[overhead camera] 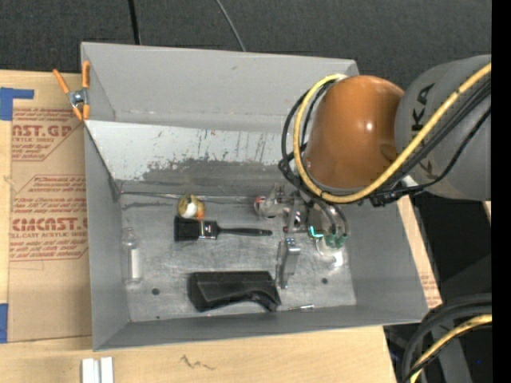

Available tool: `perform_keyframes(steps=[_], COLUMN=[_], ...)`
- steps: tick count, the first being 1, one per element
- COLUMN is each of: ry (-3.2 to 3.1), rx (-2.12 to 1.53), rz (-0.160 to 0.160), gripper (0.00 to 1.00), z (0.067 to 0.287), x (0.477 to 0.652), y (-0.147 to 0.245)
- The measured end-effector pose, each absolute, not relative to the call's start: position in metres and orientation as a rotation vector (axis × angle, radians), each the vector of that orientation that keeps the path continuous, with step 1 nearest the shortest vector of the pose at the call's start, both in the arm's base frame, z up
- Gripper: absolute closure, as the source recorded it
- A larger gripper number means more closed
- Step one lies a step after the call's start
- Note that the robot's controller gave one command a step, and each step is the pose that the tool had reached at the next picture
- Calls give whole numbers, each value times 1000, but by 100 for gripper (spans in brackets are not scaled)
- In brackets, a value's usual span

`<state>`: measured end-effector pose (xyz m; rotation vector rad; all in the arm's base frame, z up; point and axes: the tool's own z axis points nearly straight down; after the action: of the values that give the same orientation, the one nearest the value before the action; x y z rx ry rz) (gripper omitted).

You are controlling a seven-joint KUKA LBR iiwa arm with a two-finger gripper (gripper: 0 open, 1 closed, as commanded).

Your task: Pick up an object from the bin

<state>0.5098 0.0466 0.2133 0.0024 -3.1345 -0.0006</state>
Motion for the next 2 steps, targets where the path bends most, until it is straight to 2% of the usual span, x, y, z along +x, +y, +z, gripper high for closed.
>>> perform_keyframes(steps=[1,2], ry=[-3142,-3167], rx=[1,145], rz=[-2,-6], gripper=[0,100], z=[218,80], x=[511,493], y=[46,56])
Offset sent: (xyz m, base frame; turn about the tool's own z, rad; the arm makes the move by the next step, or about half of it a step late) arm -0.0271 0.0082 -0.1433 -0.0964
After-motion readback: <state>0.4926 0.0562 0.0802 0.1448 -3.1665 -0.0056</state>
